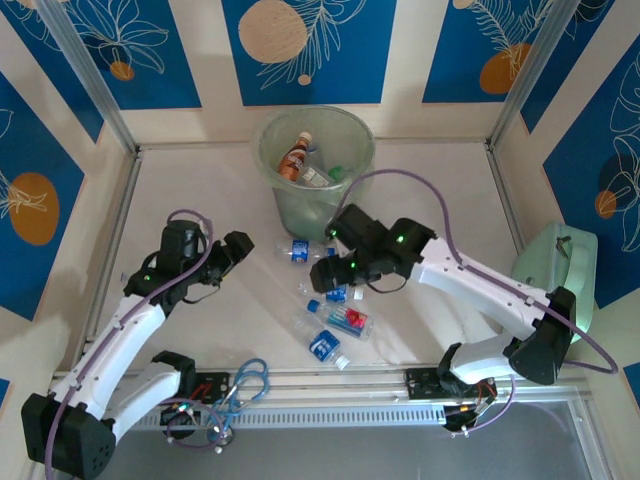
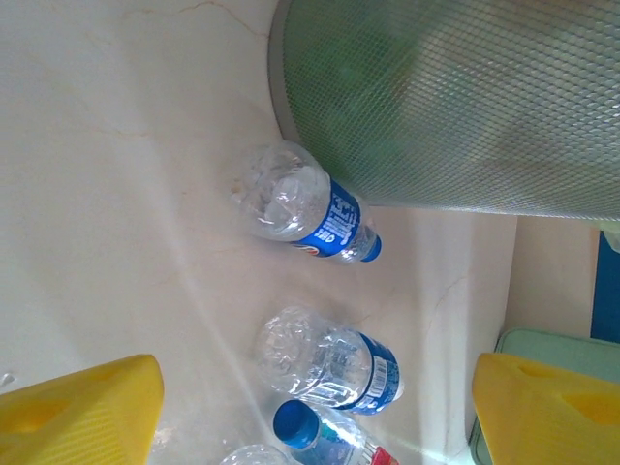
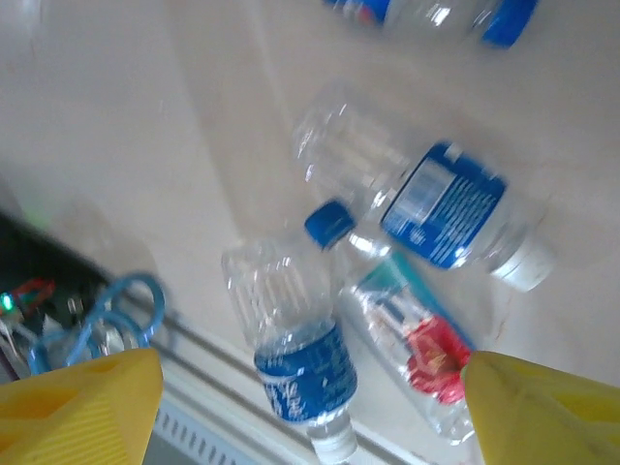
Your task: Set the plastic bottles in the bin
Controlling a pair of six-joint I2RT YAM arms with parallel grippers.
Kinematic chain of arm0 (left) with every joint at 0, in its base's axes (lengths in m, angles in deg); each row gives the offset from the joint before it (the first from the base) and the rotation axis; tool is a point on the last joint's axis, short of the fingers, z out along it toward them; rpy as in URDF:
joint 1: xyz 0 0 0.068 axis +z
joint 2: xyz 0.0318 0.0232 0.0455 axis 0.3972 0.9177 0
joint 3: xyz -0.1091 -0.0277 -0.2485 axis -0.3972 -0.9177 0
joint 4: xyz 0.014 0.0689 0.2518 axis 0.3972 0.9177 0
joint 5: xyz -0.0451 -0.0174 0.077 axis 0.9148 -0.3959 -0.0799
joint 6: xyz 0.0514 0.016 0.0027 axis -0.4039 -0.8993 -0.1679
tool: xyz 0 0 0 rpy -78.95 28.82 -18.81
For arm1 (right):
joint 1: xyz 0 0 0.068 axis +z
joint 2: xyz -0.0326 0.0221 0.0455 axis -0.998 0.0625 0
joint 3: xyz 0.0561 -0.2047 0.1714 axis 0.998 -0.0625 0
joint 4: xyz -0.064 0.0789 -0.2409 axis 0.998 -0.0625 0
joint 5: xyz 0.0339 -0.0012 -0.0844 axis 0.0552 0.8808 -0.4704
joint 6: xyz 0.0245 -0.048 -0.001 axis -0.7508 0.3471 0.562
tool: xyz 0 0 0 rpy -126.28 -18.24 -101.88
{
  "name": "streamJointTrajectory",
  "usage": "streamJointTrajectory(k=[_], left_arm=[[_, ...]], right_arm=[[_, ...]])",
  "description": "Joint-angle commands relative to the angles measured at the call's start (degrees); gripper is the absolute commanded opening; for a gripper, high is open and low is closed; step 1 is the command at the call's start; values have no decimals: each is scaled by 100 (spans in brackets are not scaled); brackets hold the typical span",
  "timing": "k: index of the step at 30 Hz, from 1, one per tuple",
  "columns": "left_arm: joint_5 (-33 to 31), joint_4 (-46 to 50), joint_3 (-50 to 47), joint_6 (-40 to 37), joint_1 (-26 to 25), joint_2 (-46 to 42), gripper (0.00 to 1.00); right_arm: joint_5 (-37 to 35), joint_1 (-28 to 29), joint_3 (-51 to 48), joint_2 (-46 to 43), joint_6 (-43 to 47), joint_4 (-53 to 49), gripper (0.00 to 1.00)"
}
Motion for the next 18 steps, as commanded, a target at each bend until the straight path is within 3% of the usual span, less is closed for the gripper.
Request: streamJointTrajectory(k=[1, 7, 13, 18], left_arm=[[-189, -29, -115, 177, 25, -75, 82], [-701, 411, -180, 258, 33, -199, 82], [-1306, 973, -256, 303, 97, -562, 86], [-1375, 1172, -374, 291, 255, -765, 88]], right_arm=[[218, 489, -122, 130, 181, 78, 81], [93, 1124, 224, 1231, 554, -18, 79], [41, 1219, 863, 2308, 1047, -224, 79], [70, 1199, 1193, 2883, 1338, -391, 79]])
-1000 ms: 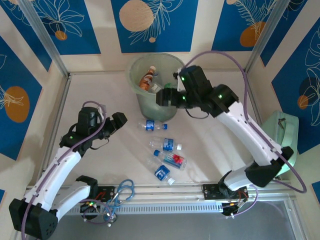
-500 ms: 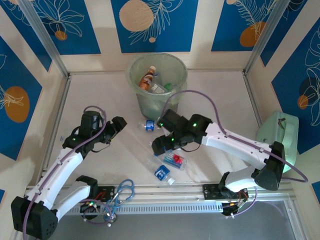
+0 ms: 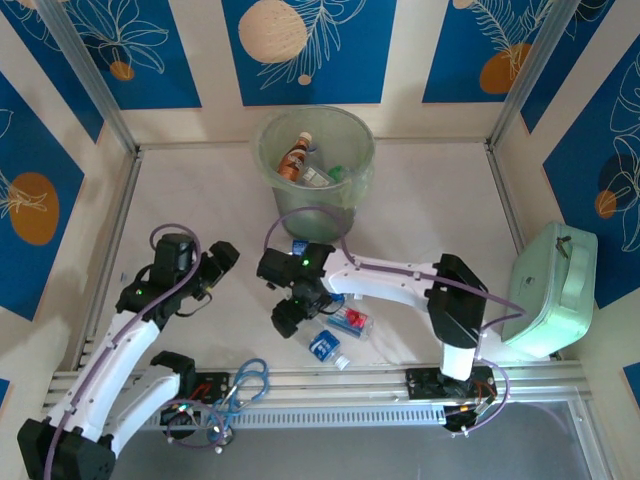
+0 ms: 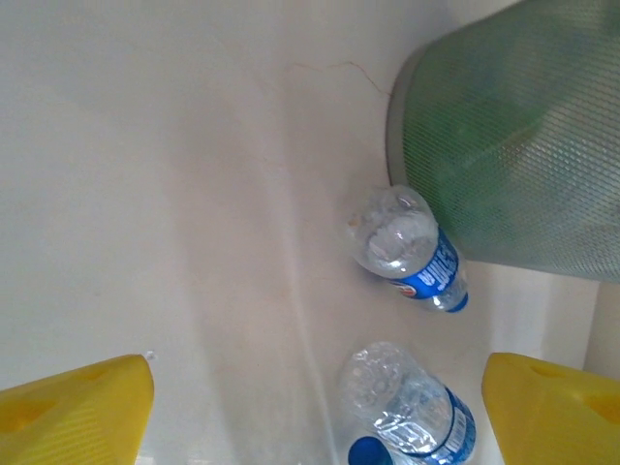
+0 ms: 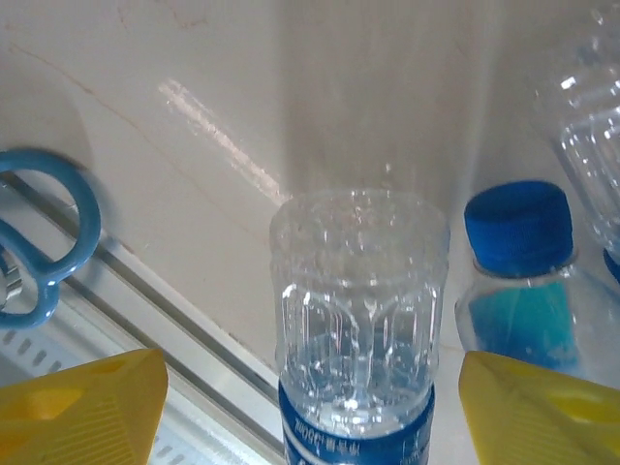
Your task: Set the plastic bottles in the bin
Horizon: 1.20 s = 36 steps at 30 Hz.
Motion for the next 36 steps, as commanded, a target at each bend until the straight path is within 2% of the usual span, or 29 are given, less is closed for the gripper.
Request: streamJointTrajectory(k=[1, 15, 23, 29, 36], left_arm=[[-212, 348, -119, 44, 150, -75, 88], [-168, 490, -303, 111, 404, -292, 88], [-116, 456, -280, 88, 476, -270, 88], [-102, 460, -210, 28, 502, -248, 88], [-134, 489, 52, -226, 499, -228, 88]], right_arm=[[51, 5, 282, 291, 374, -309, 79], [-115, -35, 666, 1245, 745, -653, 79], [-228, -99, 680, 1482, 835, -575, 74], [-317, -141, 697, 1238, 800, -445, 64], [-419, -211, 732, 414, 577, -136, 56]])
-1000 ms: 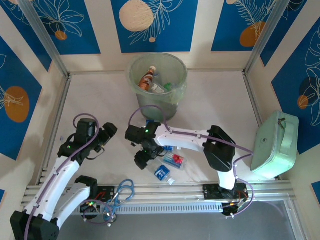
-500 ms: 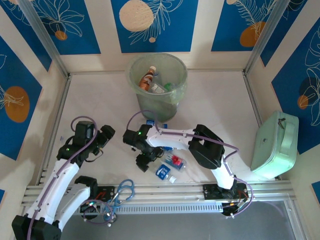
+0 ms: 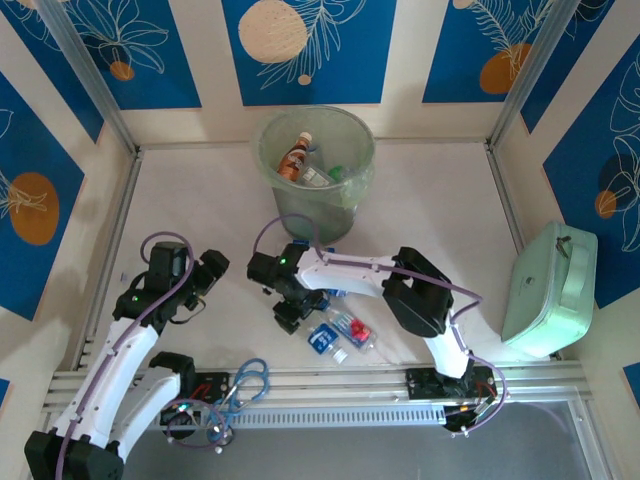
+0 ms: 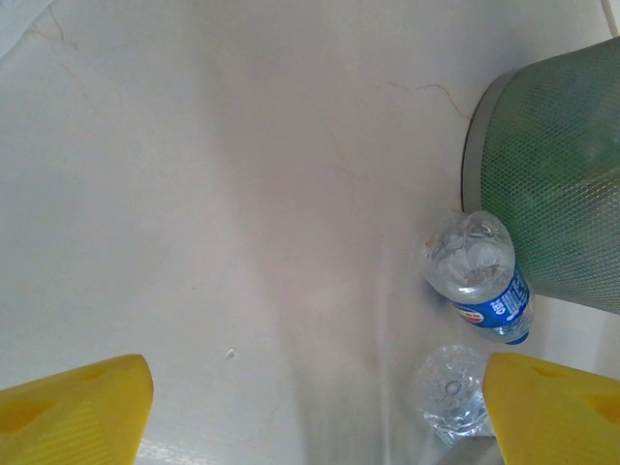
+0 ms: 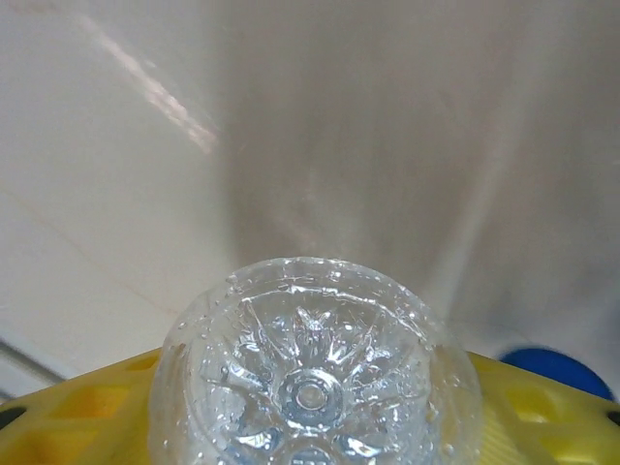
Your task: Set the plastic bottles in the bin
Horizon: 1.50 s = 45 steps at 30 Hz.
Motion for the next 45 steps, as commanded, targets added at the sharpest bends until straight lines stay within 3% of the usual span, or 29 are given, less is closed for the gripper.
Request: streamJointTrajectory(k=[1, 7, 14, 19, 25, 29, 35, 39, 45], left_arm=[[-45, 98, 362, -236, 68, 8, 88], [259, -236, 745, -588, 69, 86, 87], [2378, -2928, 705, -278, -151, 226, 85], [2870, -4208, 817, -10, -519, 350, 88], [2619, -4094, 736, -99, -876, 455, 87], [2226, -3731, 609, -146, -1026, 456, 86], [1009, -1991, 819, -350, -1027, 638, 86], [764, -1769, 778, -253, -1033, 816, 86], [629, -1833, 665, -58, -1029, 1039, 90]], right_arm=[[-45, -79, 159, -770, -204, 228, 55], [90, -375, 204, -1817, -701, 830, 52], [408, -1166, -265, -3386, -1832, 2258, 52], [867, -2091, -527, -4175, -2702, 3241, 53], [1615, -3386, -22, -3968, -3633, 3634, 55], [1825, -3898, 677, -3383, -3899, 3803, 55], [1929, -4441, 1866, -2172, -4268, 3307, 53], [2033, -4659, 2236, -1649, -4485, 3174, 53], [2150, -4671, 2693, -1201, -4415, 2740, 67]])
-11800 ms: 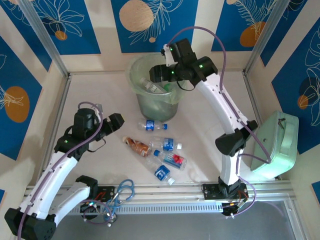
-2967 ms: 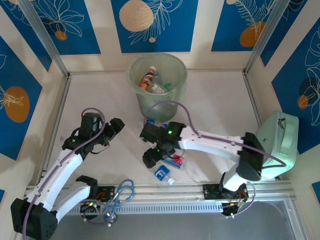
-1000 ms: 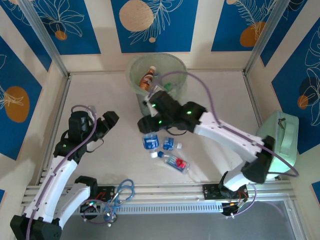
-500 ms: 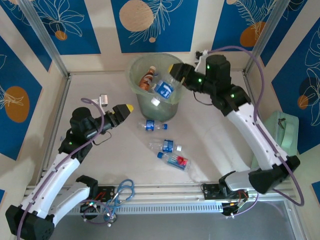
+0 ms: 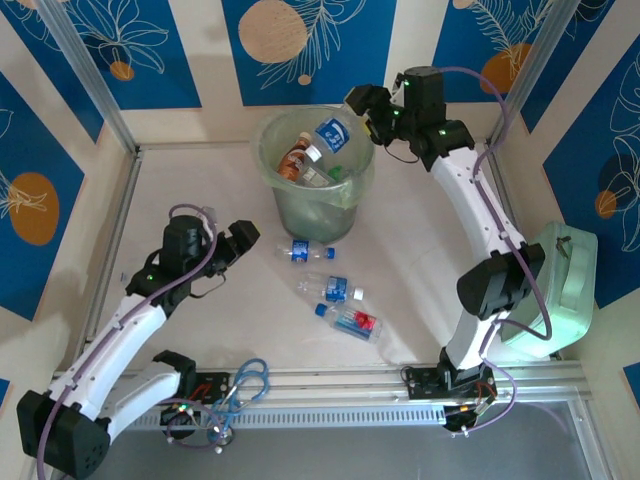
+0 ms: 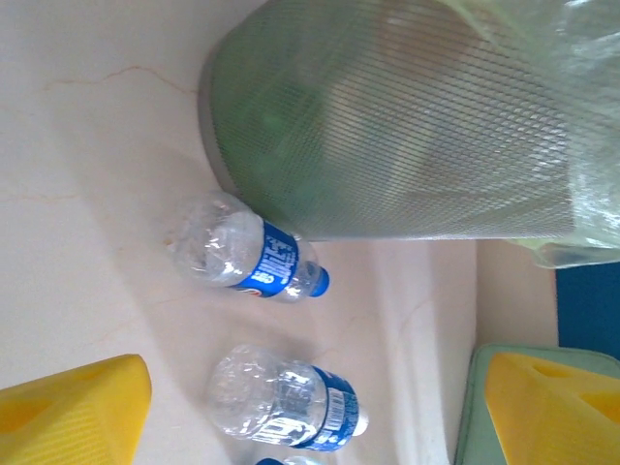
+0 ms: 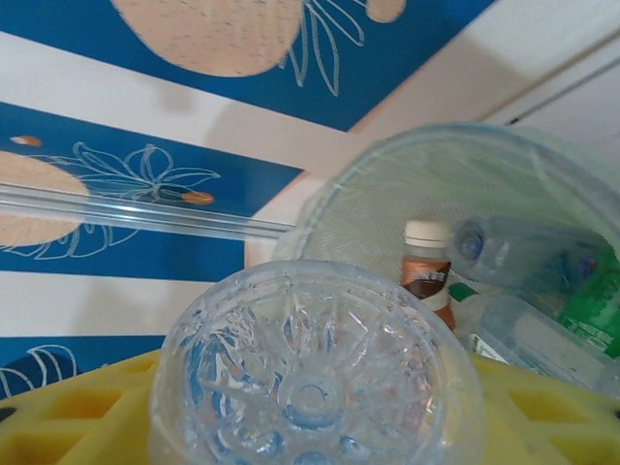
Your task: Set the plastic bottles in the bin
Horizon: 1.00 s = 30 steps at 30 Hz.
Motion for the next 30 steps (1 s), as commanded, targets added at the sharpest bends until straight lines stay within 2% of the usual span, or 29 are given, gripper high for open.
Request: streamJointTrajectory(k=[1, 4, 7, 15, 20, 25, 30], left_arm=[[-167, -37, -29, 112, -32, 124, 90], [-31, -321, -84, 294, -38, 351, 91], [16, -481, -84, 459, -41, 561, 92], [-178, -662, -13, 857, -76, 999, 92], [-269, -946, -62, 1142, -150, 1381, 91], [-190, -1562, -147, 1619, -271, 1899, 90], [-361, -1482, 16, 1979, -501, 2409, 87]], right_arm=[[206, 46, 340, -2, -10, -352, 70], [145, 37, 279, -75, 21, -411, 82], [71, 20, 314, -181, 110, -508, 87], [-182, 211, 265, -731, 679, -921, 80], [-543, 739, -766, -1609, 1316, -1021, 79], [-1285, 1599, -1988, -2551, 1884, -1158, 80], [-1595, 1925, -2967, -3256, 1848, -1273, 80]])
